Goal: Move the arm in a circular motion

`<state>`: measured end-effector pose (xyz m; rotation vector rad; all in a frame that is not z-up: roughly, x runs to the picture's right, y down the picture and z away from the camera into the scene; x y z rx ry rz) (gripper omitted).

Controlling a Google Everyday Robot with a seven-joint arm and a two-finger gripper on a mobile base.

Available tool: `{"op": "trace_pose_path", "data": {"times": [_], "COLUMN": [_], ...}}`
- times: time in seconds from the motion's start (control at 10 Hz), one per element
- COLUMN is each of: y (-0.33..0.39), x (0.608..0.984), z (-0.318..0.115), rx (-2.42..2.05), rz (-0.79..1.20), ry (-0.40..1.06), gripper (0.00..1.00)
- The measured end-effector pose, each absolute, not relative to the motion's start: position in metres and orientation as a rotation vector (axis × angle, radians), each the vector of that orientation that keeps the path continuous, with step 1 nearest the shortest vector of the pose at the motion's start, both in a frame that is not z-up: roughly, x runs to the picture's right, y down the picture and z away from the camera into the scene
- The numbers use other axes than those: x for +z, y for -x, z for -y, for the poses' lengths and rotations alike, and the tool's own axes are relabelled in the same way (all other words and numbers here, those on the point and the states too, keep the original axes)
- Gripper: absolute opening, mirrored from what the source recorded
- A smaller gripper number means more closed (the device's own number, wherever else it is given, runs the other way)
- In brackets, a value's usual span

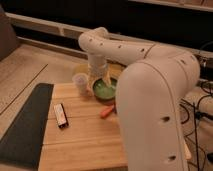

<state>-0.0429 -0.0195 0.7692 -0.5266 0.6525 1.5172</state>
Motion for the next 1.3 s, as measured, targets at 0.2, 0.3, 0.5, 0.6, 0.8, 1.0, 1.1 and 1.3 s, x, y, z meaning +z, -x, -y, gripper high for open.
{"op": "trace_pose_path", "data": {"times": [0.2,0.3,0.5,0.6,0.8,1.0,1.1,1.3], "y": [0.082,0.099,0.132,0.154,0.179,0.203,0.211,0.226], "x": [0.768,0.767,0.759,0.750,0.737,0.723,0.719,0.711], "z": [0.018,0.016,0.010,0.004,-0.010,-0.033,-0.046,-0.072], "rx": [1.435,1.397,1.321,1.273,1.221,1.169,1.148,1.108], "rz": [-0.633,-0.624,-0.593,-0.562,-0.525,-0.495,-0.490,-0.477], "ry": [0.524,0.522,0.514,0.510,0.506,0.516,0.526,0.549], "gripper": [0.65,0.65,0.65,0.65,0.65,0.65,0.65,0.65]}}
